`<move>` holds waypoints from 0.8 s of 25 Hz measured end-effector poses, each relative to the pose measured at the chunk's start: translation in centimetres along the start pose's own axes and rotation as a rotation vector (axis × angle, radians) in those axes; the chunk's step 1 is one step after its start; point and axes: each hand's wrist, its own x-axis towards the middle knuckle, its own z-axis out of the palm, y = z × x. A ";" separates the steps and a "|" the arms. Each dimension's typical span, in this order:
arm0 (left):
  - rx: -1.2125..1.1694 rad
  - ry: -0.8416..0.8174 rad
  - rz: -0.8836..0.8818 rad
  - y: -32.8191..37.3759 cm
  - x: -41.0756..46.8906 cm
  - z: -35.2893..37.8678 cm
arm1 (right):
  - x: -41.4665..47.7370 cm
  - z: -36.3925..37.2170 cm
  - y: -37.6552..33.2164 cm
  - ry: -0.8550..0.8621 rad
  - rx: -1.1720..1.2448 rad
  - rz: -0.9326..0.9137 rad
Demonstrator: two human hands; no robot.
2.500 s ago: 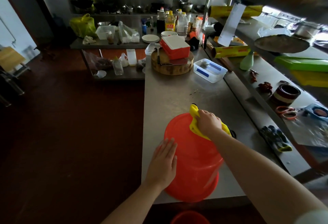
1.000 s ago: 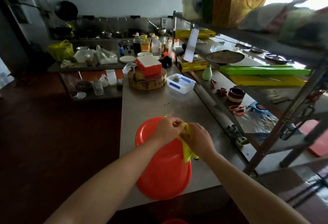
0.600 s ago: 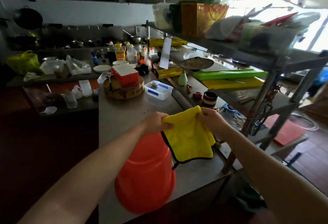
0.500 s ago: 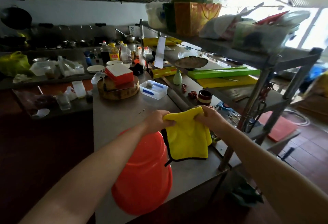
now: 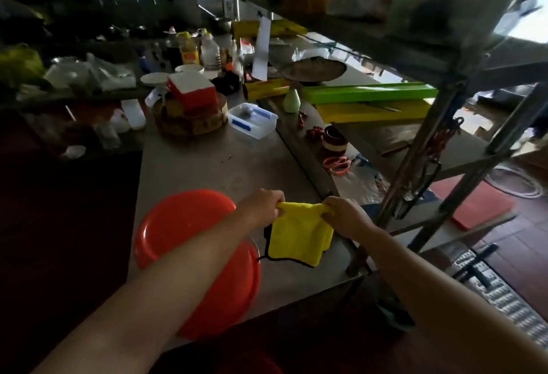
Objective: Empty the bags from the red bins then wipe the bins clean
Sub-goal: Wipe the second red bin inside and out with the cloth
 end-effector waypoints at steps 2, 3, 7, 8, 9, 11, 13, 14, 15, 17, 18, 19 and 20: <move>0.037 0.008 -0.094 -0.4 2.1 3.0 | 2.0 1.6 2.1 -0.017 0.029 0.005; 0.047 0.009 -0.139 -0.8 3.0 4.5 | 2.9 2.3 3.0 -0.024 0.031 -0.008; 0.094 0.139 -0.212 -2.3 7.4 9.0 | 7.6 5.8 6.2 0.008 0.010 -0.125; 0.118 0.201 -0.209 -2.6 7.4 9.4 | 7.6 6.2 6.3 0.056 0.013 -0.148; 0.144 0.246 -0.199 -3.1 7.5 10.4 | 7.7 7.1 6.6 0.088 0.027 -0.165; 0.133 0.268 -0.158 -4.3 6.8 14.7 | 6.9 10.2 8.3 0.094 0.040 -0.190; 0.107 0.127 -0.156 -4.8 4.1 19.8 | 4.4 14.5 11.5 0.021 -0.043 -0.222; 0.112 0.000 -0.183 -4.7 2.5 22.5 | 3.0 16.6 13.1 -0.045 -0.092 -0.211; 0.126 -0.121 -0.194 -4.4 0.8 24.8 | 1.5 18.4 14.7 -0.114 -0.131 -0.190; 0.157 -0.296 -0.228 -3.7 -1.7 28.1 | -1.0 20.6 16.7 -0.235 -0.155 -0.175; 0.181 -0.329 -0.247 -3.4 -2.3 29.0 | -1.7 21.2 17.2 -0.282 -0.162 -0.163; 0.200 -0.335 -0.254 -3.2 -2.5 29.3 | -1.9 21.2 17.1 -0.323 -0.177 -0.144; 0.217 -0.327 -0.249 -3.0 -2.4 29.0 | -1.7 20.8 16.7 -0.347 -0.194 -0.123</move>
